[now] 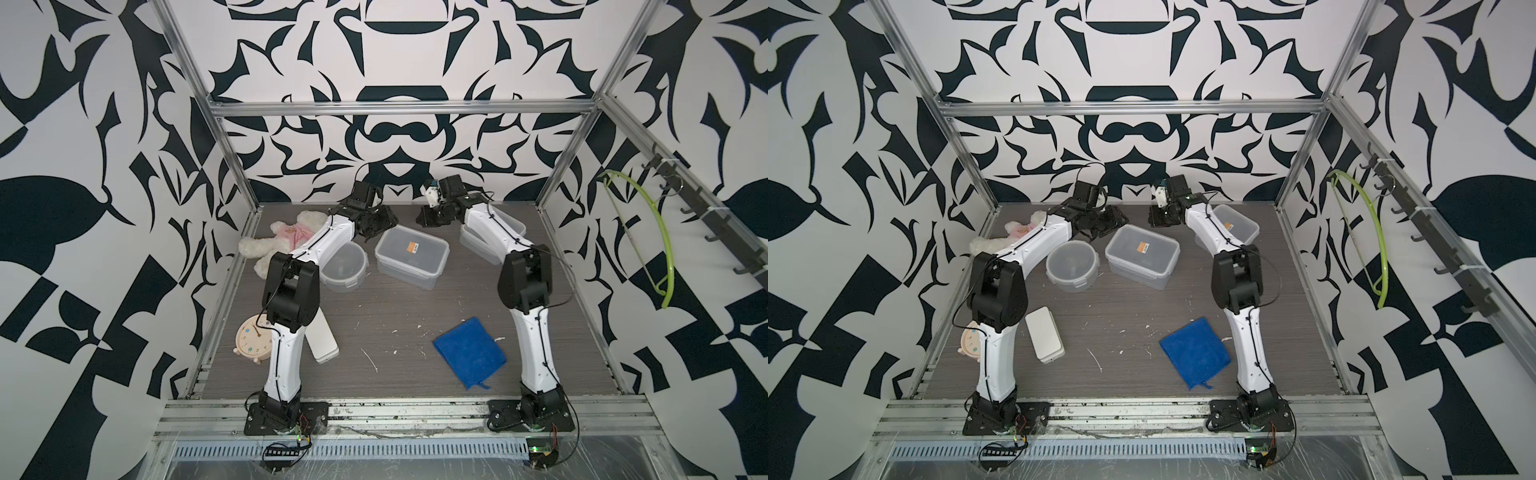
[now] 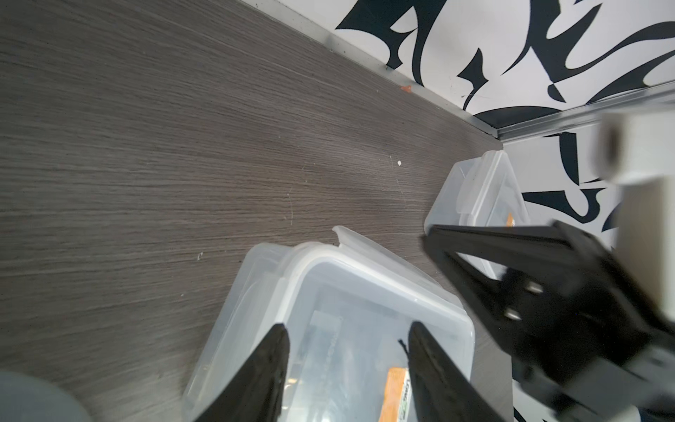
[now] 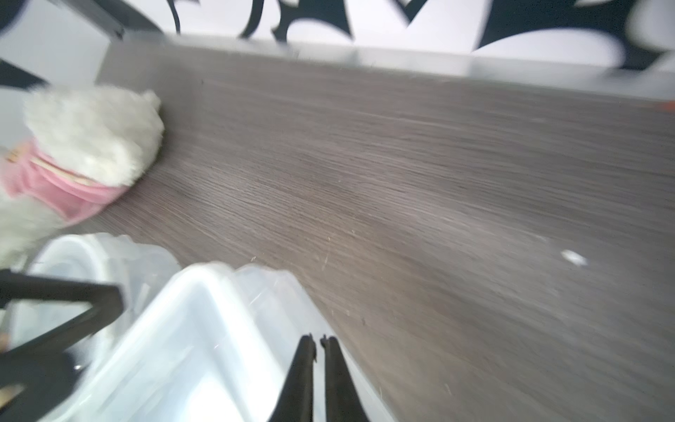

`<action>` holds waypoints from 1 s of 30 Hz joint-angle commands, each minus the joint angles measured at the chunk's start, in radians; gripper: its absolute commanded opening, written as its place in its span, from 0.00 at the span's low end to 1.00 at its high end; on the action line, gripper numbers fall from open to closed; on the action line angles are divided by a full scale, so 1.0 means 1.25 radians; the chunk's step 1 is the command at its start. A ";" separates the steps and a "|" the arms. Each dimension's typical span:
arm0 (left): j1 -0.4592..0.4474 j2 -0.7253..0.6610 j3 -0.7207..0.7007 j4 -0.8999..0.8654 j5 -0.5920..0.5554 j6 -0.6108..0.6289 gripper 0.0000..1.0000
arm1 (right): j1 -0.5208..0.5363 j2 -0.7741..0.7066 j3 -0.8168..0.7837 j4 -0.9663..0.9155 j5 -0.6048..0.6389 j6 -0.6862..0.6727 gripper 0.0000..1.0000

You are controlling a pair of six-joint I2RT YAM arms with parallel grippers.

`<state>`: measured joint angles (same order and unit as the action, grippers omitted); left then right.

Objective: Wipe the insides of the lunch boxes
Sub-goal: Adjust the lunch box at the center of the board, then open the fastener of the lunch box.

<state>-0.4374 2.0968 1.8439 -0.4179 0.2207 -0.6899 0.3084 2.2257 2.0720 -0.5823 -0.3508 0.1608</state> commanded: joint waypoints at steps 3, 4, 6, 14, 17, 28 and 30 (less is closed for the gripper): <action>-0.049 -0.082 -0.017 -0.034 -0.016 0.018 0.56 | -0.009 -0.301 -0.242 0.115 0.089 0.047 0.28; -0.060 -0.086 -0.024 -0.038 -0.017 0.019 0.56 | -0.011 -0.350 -0.318 0.140 0.097 0.060 0.34; -0.076 -0.085 -0.030 -0.052 -0.014 0.022 0.56 | -0.014 -0.437 -0.460 0.198 0.099 0.080 0.43; -0.122 -0.048 -0.044 -0.079 0.011 0.002 0.53 | -0.063 -0.671 -0.933 0.505 -0.041 0.207 0.66; -0.142 -0.030 -0.054 -0.061 0.023 -0.013 0.53 | -0.084 -0.673 -1.009 0.576 -0.110 0.246 0.69; -0.156 -0.006 -0.157 0.000 0.030 -0.063 0.50 | -0.151 -0.554 -1.146 0.982 -0.331 0.423 0.64; -0.156 0.000 -0.167 0.011 0.029 -0.069 0.50 | -0.150 -0.525 -1.138 1.004 -0.336 0.434 0.64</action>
<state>-0.6296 2.0567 1.6939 -0.3557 0.2691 -0.7536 0.1200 1.5558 0.6411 0.4980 -0.6945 0.6476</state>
